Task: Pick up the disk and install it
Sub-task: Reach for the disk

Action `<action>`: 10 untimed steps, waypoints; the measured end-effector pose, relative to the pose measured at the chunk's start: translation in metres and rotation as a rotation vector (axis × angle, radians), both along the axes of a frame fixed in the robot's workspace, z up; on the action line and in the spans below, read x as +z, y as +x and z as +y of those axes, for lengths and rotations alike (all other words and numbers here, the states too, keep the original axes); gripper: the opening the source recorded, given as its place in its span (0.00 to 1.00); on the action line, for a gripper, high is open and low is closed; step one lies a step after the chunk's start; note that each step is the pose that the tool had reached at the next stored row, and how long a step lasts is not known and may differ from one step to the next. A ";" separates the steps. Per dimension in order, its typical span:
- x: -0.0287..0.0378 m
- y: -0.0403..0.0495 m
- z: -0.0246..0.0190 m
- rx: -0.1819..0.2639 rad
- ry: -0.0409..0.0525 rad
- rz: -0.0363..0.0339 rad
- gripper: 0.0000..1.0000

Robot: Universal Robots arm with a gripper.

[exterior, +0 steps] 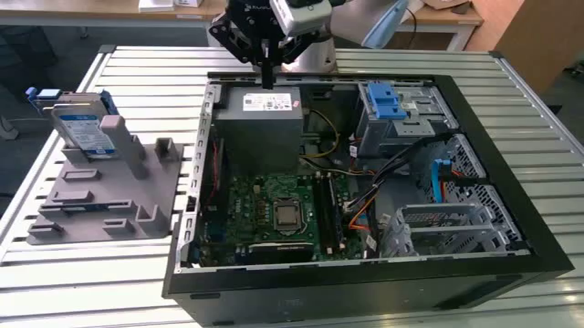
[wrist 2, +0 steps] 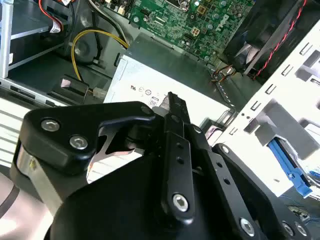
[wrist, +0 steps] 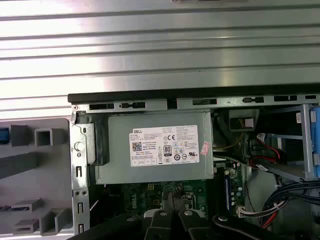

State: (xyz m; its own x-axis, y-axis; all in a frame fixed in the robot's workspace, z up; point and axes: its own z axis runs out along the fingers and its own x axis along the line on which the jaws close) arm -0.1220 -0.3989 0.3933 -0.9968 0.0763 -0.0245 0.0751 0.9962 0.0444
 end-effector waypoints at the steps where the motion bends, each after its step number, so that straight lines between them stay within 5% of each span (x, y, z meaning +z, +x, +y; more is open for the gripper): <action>1: 0.0000 0.0000 0.0000 0.000 0.0001 0.0000 0.11; 10: 0.0000 -0.0022 0.0000 0.000 0.0001 0.0000 0.11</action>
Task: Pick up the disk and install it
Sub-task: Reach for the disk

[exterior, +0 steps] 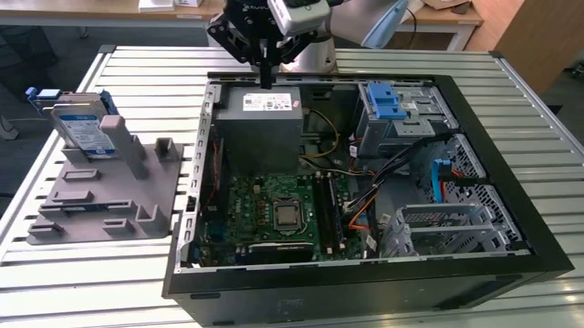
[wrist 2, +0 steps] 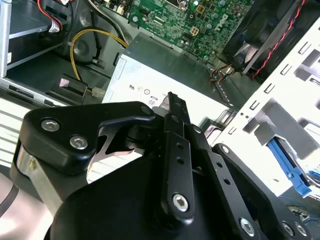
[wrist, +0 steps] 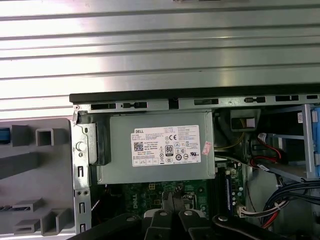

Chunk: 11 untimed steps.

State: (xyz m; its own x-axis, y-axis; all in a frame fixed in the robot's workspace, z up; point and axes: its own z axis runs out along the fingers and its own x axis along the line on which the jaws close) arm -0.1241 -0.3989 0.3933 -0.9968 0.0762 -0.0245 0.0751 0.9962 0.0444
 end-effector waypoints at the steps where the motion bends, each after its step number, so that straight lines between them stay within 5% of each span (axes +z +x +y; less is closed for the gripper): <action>1: 0.0000 -0.0004 0.0000 0.000 0.0000 0.0000 0.11; 11: -0.0001 -0.0051 0.0000 0.000 -0.0001 0.0001 0.11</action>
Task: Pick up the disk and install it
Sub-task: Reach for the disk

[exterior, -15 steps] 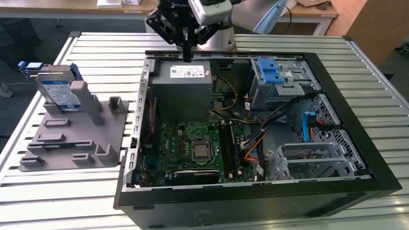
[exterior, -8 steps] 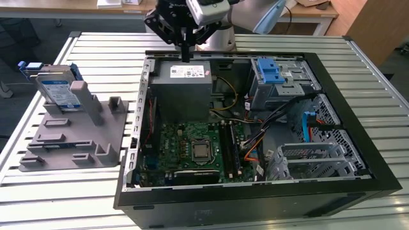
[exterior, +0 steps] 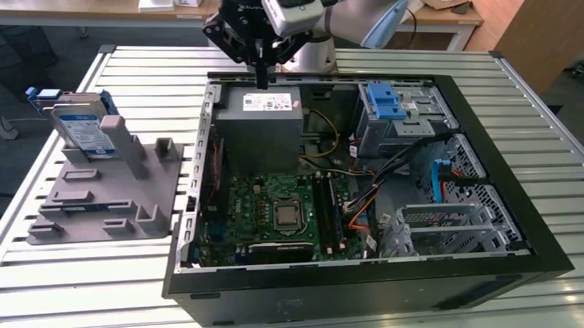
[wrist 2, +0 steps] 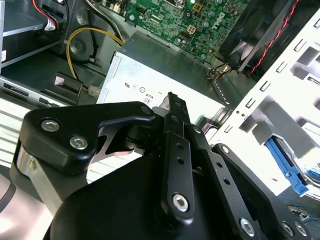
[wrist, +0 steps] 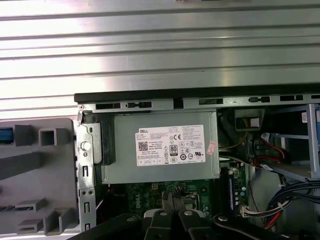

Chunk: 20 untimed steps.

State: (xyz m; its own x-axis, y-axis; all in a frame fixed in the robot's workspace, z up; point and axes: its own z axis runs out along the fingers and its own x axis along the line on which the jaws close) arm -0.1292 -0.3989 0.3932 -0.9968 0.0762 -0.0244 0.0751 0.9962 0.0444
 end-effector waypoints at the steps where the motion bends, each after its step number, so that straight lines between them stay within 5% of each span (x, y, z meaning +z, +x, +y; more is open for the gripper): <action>1: -0.0001 -0.0003 0.0000 0.000 0.0000 0.0000 0.11; 20: -0.0008 -0.0067 0.0000 0.000 0.0000 0.0004 0.11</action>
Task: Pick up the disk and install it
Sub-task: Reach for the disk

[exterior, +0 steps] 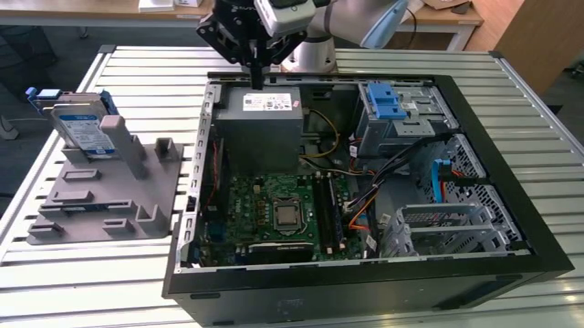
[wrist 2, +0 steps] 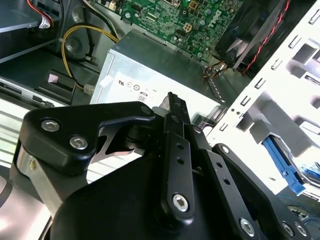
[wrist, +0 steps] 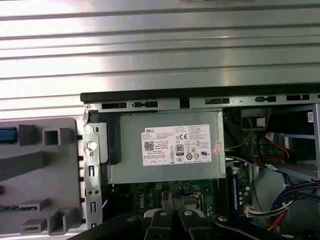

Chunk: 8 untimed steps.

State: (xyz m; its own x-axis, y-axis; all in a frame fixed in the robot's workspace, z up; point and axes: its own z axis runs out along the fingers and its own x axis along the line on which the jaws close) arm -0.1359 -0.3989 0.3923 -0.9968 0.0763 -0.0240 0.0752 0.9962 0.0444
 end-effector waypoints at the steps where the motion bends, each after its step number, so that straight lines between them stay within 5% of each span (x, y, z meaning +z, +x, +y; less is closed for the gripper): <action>1: -0.0001 -0.0005 0.0000 0.000 0.0000 0.0000 0.11; 8: -0.0005 -0.0068 0.0000 0.000 -0.0001 0.0001 0.11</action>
